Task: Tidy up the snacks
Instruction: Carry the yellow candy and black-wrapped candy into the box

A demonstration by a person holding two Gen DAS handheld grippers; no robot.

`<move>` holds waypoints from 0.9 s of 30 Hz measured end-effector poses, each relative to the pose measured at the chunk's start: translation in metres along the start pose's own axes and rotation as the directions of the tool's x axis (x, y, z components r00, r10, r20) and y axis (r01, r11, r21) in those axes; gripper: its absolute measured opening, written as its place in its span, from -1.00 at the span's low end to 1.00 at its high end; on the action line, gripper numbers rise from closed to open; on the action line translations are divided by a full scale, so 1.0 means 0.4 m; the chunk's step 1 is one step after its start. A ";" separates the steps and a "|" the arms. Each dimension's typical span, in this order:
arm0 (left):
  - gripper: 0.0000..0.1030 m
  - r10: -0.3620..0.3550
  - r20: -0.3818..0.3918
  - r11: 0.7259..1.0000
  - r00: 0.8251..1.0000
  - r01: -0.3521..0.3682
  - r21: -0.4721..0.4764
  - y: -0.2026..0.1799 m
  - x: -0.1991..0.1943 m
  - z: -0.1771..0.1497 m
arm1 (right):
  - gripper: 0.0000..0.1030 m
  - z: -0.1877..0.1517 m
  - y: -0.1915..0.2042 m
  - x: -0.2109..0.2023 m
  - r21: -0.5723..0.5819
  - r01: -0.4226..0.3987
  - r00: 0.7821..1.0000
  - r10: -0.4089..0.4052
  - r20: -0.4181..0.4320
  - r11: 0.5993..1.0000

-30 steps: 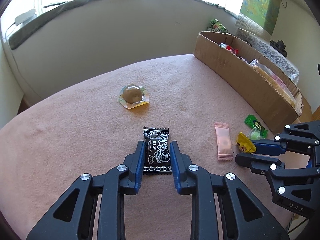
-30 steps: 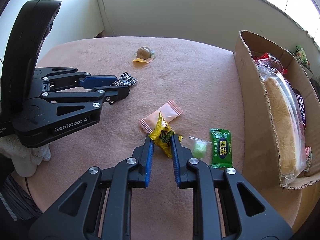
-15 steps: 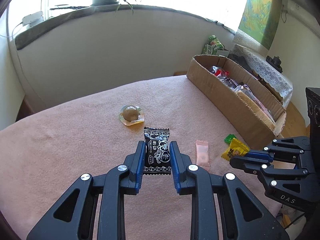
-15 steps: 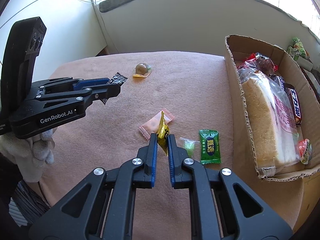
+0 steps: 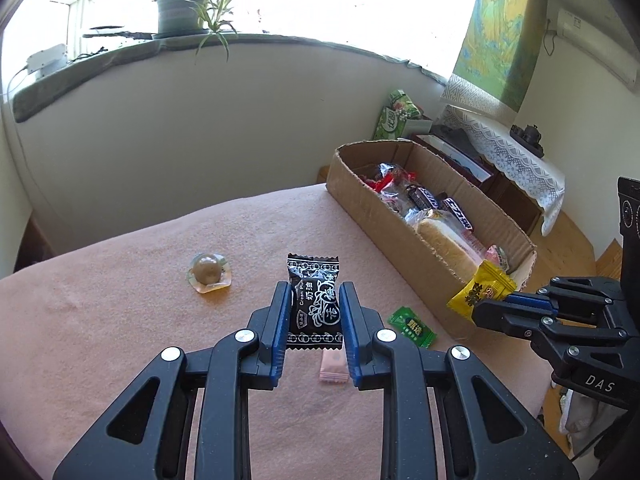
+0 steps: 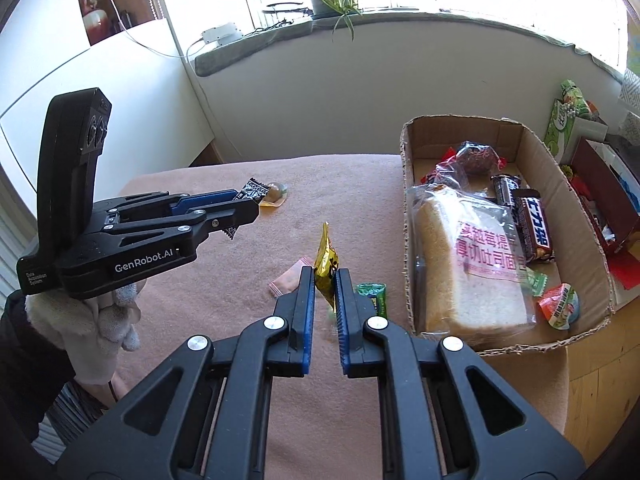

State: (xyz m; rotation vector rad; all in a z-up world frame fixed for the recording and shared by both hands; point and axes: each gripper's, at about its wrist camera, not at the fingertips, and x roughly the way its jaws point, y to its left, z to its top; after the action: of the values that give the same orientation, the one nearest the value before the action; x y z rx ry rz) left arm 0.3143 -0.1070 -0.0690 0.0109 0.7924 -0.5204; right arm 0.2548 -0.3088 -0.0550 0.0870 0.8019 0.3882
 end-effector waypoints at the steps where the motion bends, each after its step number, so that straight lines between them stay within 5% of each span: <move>1: -0.56 -0.009 0.001 1.000 1.000 0.009 0.004 -0.012 0.005 0.005 | -0.80 0.000 -0.011 -0.013 0.005 0.009 1.000 -0.009 0.009 1.000; 15: -0.56 -0.126 0.001 0.990 0.992 0.126 0.055 -0.193 0.060 0.040 | -0.80 -0.007 -0.206 -0.102 0.107 0.166 0.984 -0.171 0.042 0.980; 27: -0.56 -0.141 0.006 0.984 0.990 0.139 0.110 -0.314 0.096 0.074 | -0.80 -0.016 -0.325 -0.099 0.151 0.230 0.972 -0.234 0.010 0.962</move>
State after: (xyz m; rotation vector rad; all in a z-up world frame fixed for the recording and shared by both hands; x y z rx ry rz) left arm 0.3001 -0.2396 -0.0513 0.0529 0.7536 -0.6963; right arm 0.2652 -0.4444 -0.0613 0.1358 0.8031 0.1048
